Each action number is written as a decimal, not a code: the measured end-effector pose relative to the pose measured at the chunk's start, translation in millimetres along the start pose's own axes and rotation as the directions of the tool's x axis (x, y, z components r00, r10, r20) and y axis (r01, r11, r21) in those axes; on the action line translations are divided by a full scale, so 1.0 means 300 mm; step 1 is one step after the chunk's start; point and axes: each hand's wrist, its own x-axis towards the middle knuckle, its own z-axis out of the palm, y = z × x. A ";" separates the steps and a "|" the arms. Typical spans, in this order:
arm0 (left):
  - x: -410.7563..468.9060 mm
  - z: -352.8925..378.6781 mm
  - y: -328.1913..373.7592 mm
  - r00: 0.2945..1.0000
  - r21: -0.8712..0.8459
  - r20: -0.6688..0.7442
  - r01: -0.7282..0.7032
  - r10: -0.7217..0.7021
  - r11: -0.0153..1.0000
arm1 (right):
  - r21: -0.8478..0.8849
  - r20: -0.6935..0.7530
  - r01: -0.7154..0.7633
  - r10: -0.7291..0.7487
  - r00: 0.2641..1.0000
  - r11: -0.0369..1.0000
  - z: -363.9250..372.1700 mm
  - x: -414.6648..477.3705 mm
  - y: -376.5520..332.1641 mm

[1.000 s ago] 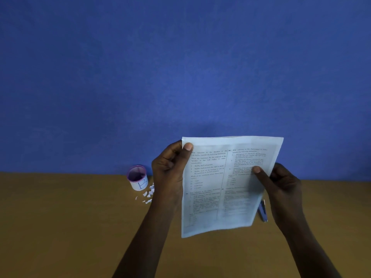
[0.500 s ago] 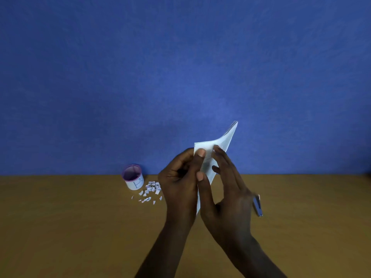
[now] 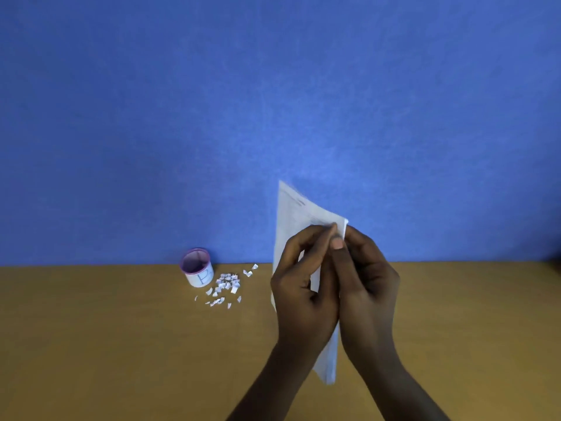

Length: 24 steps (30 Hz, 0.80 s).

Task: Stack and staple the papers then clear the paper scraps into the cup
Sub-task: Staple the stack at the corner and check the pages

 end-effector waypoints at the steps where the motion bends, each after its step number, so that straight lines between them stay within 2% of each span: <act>1: -0.001 0.002 0.003 0.999 0.020 0.012 -0.032 0.032 0.999 | 0.004 -0.012 -0.003 0.003 1.000 1.000 -0.007 0.005 0.000; 5: 0.010 0.002 0.011 0.988 0.088 0.036 -0.155 0.153 0.984 | -0.003 -0.037 -0.005 0.004 0.999 1.000 -0.040 0.042 0.002; 7: 0.040 -0.014 0.002 0.985 0.138 -0.009 -0.168 0.171 0.976 | -0.009 -0.055 -0.037 0.036 0.998 0.999 -0.059 0.067 0.002; 10: 0.114 -0.066 -0.048 0.985 0.113 -0.151 -0.063 0.079 0.992 | -0.007 -0.062 -0.059 0.058 0.996 0.998 -0.093 0.101 -0.006; 12: 0.164 -0.112 -0.089 0.975 0.054 -0.202 0.101 -0.088 0.993 | 0.006 -0.048 -0.062 0.062 0.997 0.998 -0.120 0.118 -0.016; 14: 0.198 -0.155 -0.130 0.942 -0.037 -0.153 0.295 -0.298 0.955 | 0.034 -0.037 -0.060 0.062 0.997 0.998 -0.149 0.133 -0.020; 16: 0.215 -0.189 -0.166 0.909 -0.129 -0.058 0.403 -0.413 0.906 | 0.071 -0.024 -0.064 0.066 0.998 0.995 -0.171 0.143 -0.021; 21: 0.214 -0.233 -0.184 0.869 -0.355 0.173 0.494 -0.463 0.794 | 0.198 0.005 -0.116 0.118 0.993 0.973 -0.196 0.155 -0.047; 24: 0.205 -0.244 -0.165 0.872 -0.326 0.263 0.484 -0.413 0.812 | 0.246 -0.011 -0.141 0.149 0.989 0.959 -0.202 0.160 -0.055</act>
